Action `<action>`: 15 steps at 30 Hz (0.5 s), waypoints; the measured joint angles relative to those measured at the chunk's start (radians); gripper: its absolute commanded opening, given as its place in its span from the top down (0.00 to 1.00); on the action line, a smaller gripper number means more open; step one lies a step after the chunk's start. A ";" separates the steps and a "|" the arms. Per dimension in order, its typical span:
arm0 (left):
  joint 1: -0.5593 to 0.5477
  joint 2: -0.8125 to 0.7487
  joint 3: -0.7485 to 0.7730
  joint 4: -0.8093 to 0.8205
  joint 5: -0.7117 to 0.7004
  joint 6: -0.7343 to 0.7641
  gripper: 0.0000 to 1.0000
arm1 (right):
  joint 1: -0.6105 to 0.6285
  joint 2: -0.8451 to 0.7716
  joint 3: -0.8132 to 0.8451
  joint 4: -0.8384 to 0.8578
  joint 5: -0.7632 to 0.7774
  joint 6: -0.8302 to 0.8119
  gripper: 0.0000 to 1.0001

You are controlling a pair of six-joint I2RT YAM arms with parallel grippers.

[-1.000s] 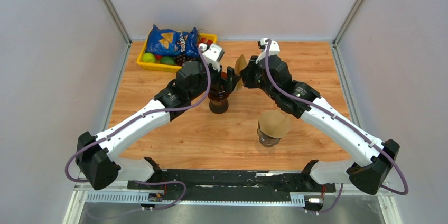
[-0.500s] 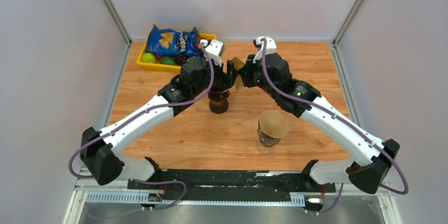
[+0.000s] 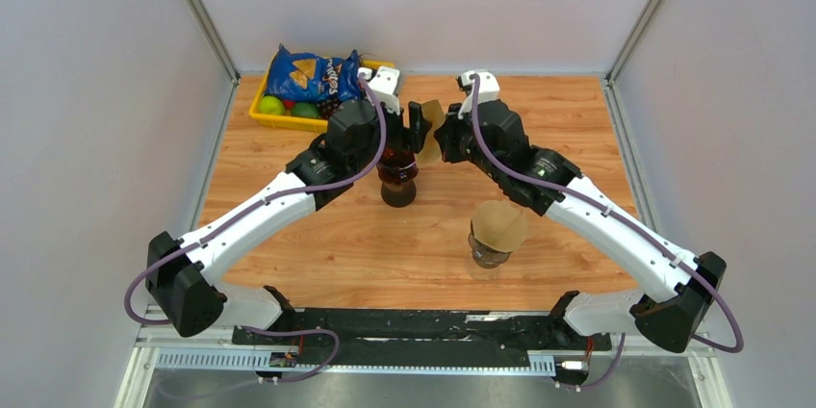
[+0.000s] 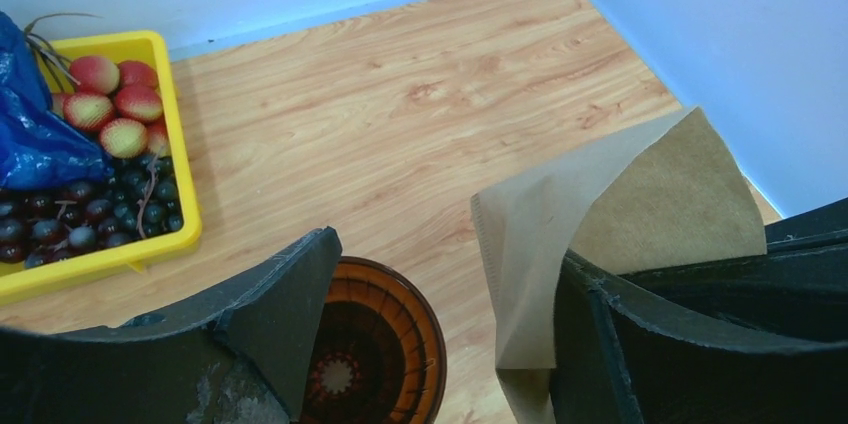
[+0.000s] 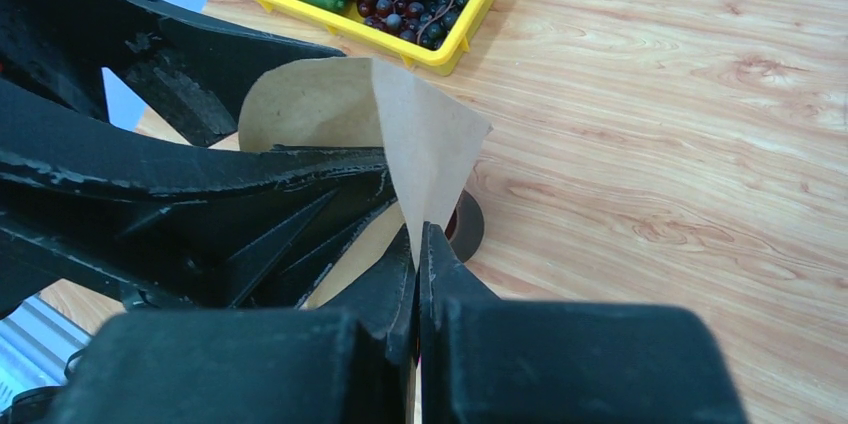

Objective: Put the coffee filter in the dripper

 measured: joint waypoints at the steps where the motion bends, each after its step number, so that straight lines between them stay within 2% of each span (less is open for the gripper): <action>1: 0.000 0.000 0.000 -0.002 -0.003 0.000 0.23 | 0.000 0.000 -0.001 -0.003 0.003 0.000 1.00; 8: 0.000 0.000 0.000 -0.039 -0.008 0.014 0.31 | 0.000 -0.022 -0.018 -0.006 0.015 0.000 1.00; 15: 0.000 0.000 0.000 -0.051 0.029 0.026 0.54 | 0.000 -0.029 -0.022 -0.006 0.004 -0.002 1.00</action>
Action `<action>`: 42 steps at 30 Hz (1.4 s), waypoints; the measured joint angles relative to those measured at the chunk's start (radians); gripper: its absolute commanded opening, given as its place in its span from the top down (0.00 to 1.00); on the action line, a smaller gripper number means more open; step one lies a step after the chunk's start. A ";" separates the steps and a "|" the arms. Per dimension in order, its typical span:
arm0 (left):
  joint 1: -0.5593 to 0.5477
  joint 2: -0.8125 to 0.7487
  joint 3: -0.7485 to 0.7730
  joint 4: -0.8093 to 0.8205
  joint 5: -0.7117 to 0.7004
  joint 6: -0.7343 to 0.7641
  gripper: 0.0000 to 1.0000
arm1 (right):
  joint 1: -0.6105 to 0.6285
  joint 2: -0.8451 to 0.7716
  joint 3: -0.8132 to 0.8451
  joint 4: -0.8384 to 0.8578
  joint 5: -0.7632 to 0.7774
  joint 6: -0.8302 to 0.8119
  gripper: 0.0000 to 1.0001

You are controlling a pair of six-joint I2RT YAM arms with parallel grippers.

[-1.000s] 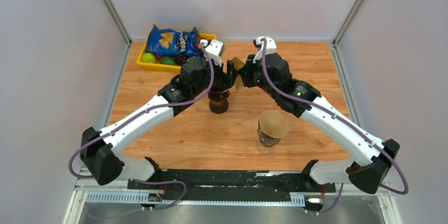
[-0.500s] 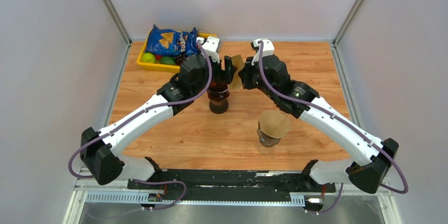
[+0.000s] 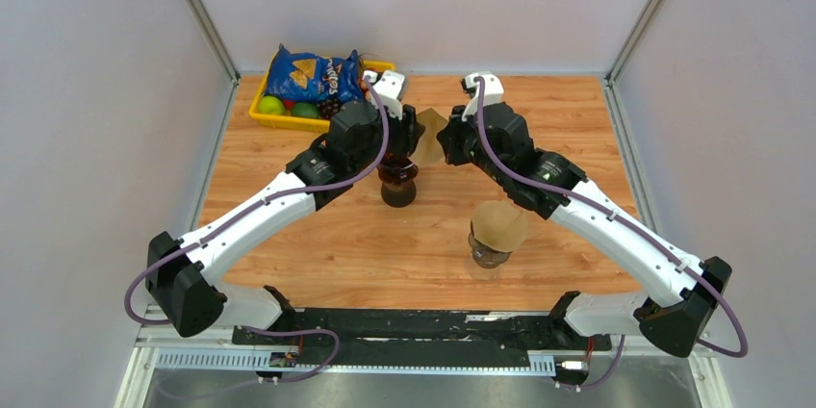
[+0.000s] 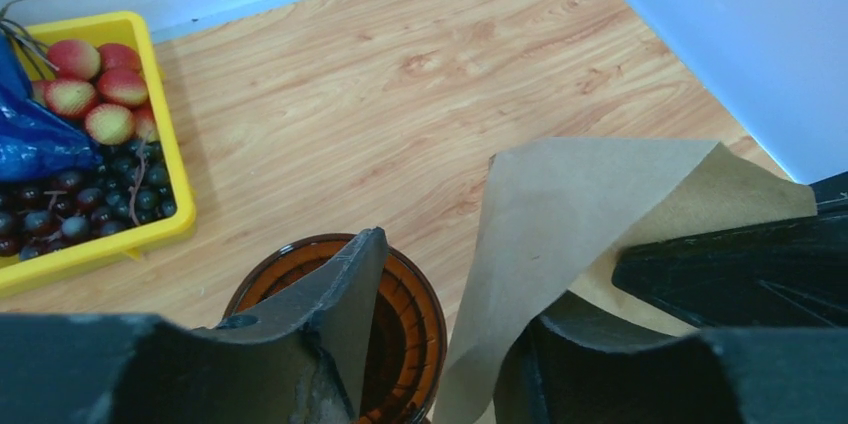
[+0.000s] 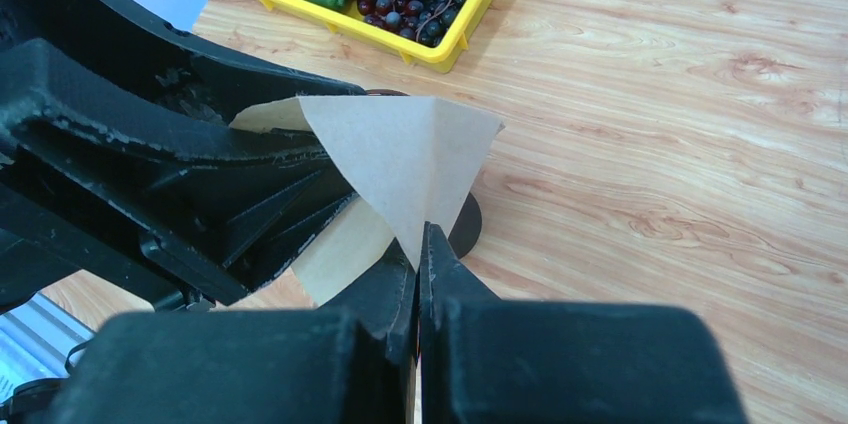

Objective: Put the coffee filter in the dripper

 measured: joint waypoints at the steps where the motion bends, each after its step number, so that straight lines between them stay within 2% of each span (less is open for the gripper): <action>1: 0.000 0.000 0.000 0.000 0.006 0.000 0.56 | 0.000 0.000 0.000 0.000 -0.003 0.000 1.00; 5: 0.000 0.000 0.000 0.000 0.026 0.003 0.67 | 0.000 0.000 0.000 0.000 -0.006 -0.002 1.00; 17: -0.001 -0.058 -0.040 0.000 -0.014 0.004 0.85 | 0.000 0.000 -0.013 -0.001 0.063 -0.031 1.00; 24: -0.006 -0.074 -0.040 -0.002 -0.034 0.004 0.86 | 0.001 0.003 -0.013 -0.002 0.074 -0.039 1.00; 30: -0.006 -0.074 -0.040 -0.005 -0.033 -0.004 0.91 | 0.000 0.024 -0.007 -0.003 0.015 -0.045 0.89; 32: -0.005 -0.074 -0.040 -0.006 -0.029 -0.012 0.93 | 0.000 0.035 0.004 -0.007 -0.031 -0.046 0.83; 34: -0.005 -0.074 -0.040 -0.007 -0.022 -0.022 0.94 | 0.001 0.041 0.014 -0.008 -0.072 -0.046 0.72; 42: -0.005 -0.104 -0.040 -0.048 -0.027 -0.051 0.97 | 0.000 0.000 -0.001 0.027 -0.166 -0.057 0.13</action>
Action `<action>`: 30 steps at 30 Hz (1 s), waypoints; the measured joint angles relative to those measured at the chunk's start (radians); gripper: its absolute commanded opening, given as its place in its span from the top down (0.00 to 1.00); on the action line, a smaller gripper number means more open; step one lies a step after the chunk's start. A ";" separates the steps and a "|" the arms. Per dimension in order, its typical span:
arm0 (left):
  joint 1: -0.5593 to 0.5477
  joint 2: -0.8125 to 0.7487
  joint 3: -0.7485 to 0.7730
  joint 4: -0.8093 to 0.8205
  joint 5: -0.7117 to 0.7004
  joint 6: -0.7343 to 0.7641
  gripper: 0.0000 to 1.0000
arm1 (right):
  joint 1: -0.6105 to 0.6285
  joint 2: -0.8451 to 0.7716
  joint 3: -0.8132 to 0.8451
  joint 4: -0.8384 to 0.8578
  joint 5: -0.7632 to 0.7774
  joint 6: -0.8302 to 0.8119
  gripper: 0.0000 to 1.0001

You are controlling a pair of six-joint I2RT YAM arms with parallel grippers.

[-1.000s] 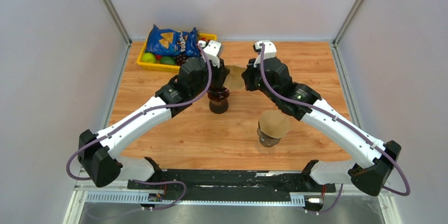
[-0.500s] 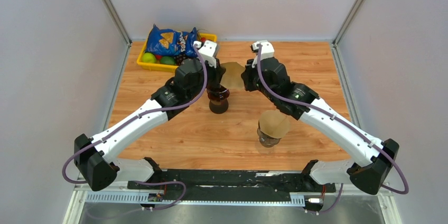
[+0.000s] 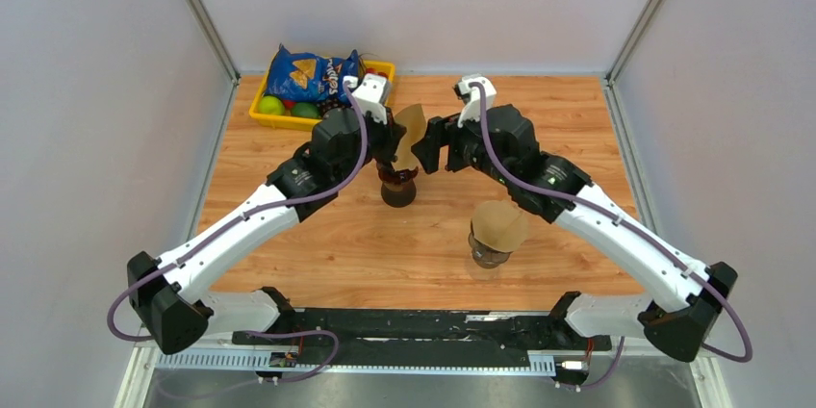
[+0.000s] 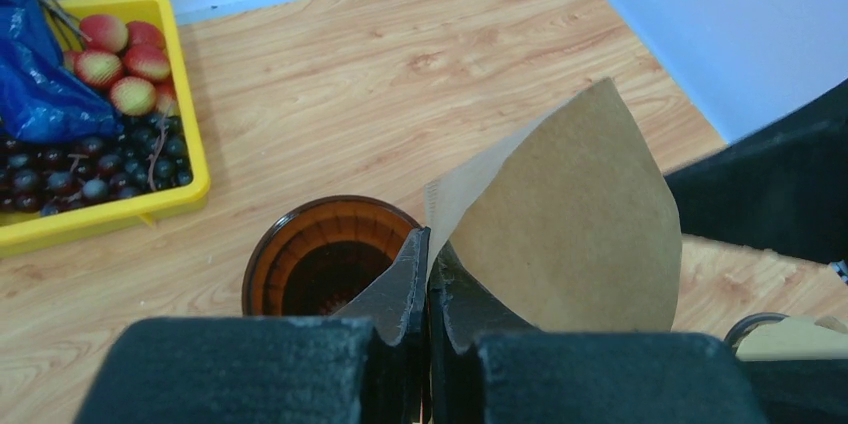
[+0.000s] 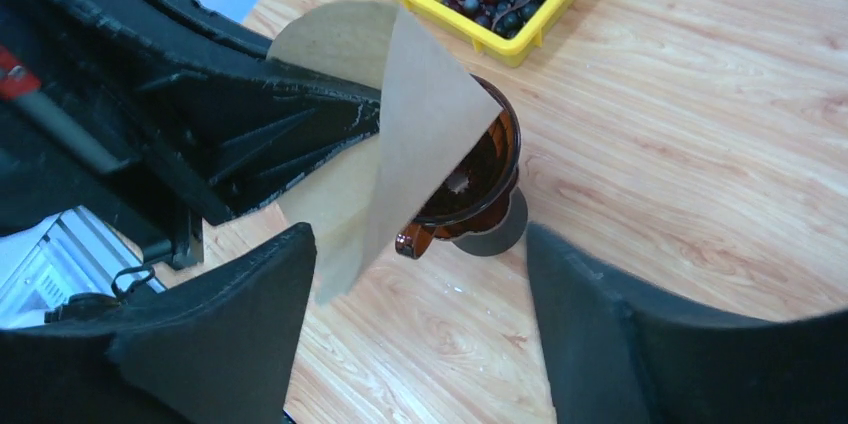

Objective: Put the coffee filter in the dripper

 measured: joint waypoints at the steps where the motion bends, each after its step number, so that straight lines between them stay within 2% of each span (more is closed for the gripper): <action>1: 0.000 -0.006 0.000 -0.008 -0.006 -0.003 0.98 | 0.000 -0.019 -0.013 0.006 -0.008 0.001 0.05; 2: 0.000 -0.012 0.000 -0.015 -0.012 -0.005 0.98 | 0.000 -0.043 -0.032 0.021 -0.014 -0.002 0.01; 6: 0.000 -0.029 0.000 -0.069 -0.037 -0.026 0.98 | 0.000 -0.146 -0.105 0.070 -0.006 -0.014 0.00; 12: 0.000 -0.034 0.001 -0.181 -0.041 -0.055 0.98 | -0.006 -0.240 -0.198 0.116 0.119 -0.015 0.00; 19: 0.018 -0.017 0.040 -0.300 -0.037 -0.076 0.97 | -0.014 -0.265 -0.287 0.115 0.269 -0.018 0.00; 25: 0.053 0.075 0.166 -0.380 -0.010 -0.084 0.96 | -0.022 -0.272 -0.307 0.116 0.298 -0.024 0.00; 30: 0.059 0.116 0.186 -0.418 0.010 -0.084 0.96 | -0.030 -0.289 -0.311 0.118 0.297 -0.031 0.00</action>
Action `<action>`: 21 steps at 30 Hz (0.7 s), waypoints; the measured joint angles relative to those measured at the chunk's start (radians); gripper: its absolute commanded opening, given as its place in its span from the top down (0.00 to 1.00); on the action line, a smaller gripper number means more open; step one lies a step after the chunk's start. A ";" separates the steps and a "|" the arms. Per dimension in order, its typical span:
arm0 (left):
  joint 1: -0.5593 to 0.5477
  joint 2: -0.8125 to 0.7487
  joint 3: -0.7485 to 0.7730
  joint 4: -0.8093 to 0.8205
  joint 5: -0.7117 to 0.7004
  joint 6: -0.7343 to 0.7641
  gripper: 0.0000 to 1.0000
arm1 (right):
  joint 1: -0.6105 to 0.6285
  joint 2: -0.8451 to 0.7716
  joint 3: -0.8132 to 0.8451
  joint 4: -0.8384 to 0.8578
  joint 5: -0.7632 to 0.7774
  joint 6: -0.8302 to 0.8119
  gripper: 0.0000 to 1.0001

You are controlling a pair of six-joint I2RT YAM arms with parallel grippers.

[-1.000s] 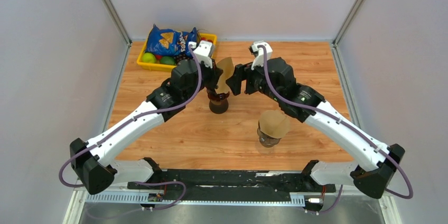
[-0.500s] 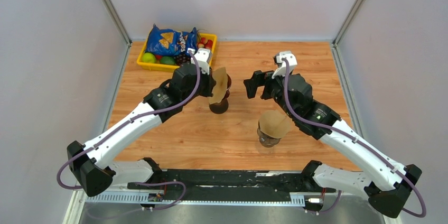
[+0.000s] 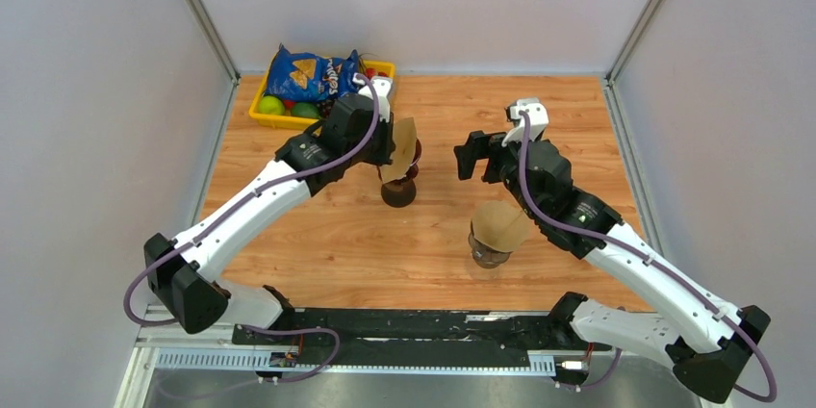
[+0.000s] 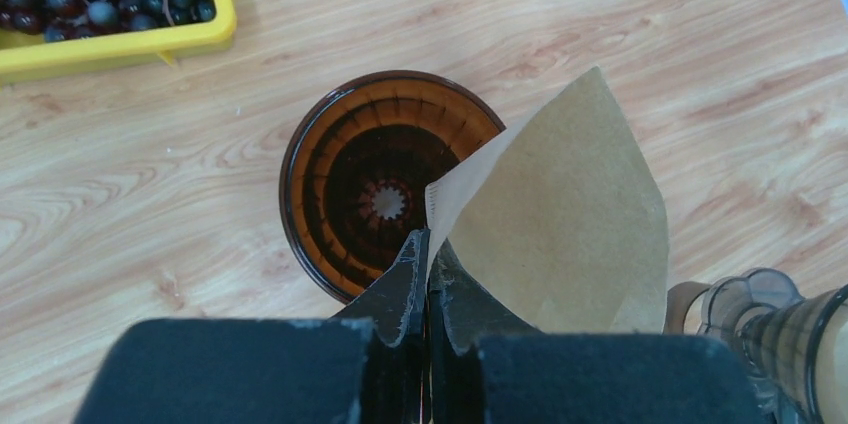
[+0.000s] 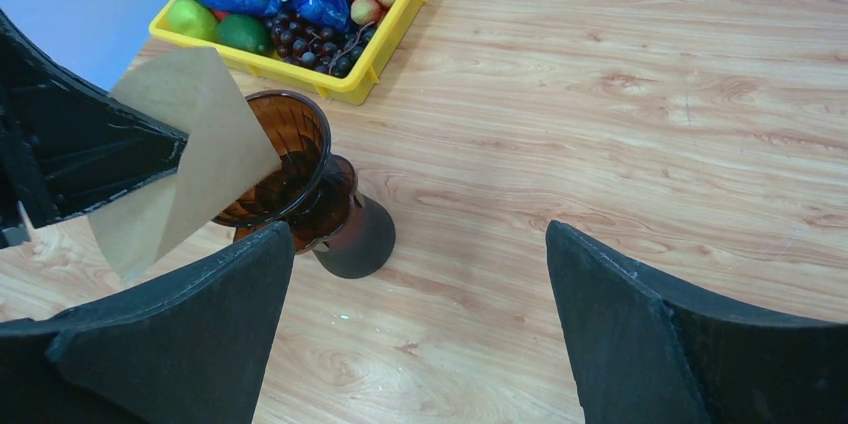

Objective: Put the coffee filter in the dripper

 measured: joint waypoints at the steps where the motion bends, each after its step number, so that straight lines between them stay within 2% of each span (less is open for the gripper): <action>1: 0.002 0.008 0.000 -0.006 0.006 0.000 0.96 | -0.003 -0.004 -0.003 0.002 0.000 -0.001 0.00; 13: 0.024 0.118 0.043 -0.046 0.035 0.008 0.96 | -0.010 -0.006 -0.011 0.005 -0.001 -0.018 0.00; 21: 0.026 0.160 0.067 -0.068 0.051 0.022 0.85 | -0.017 0.005 -0.011 0.006 -0.001 -0.019 0.00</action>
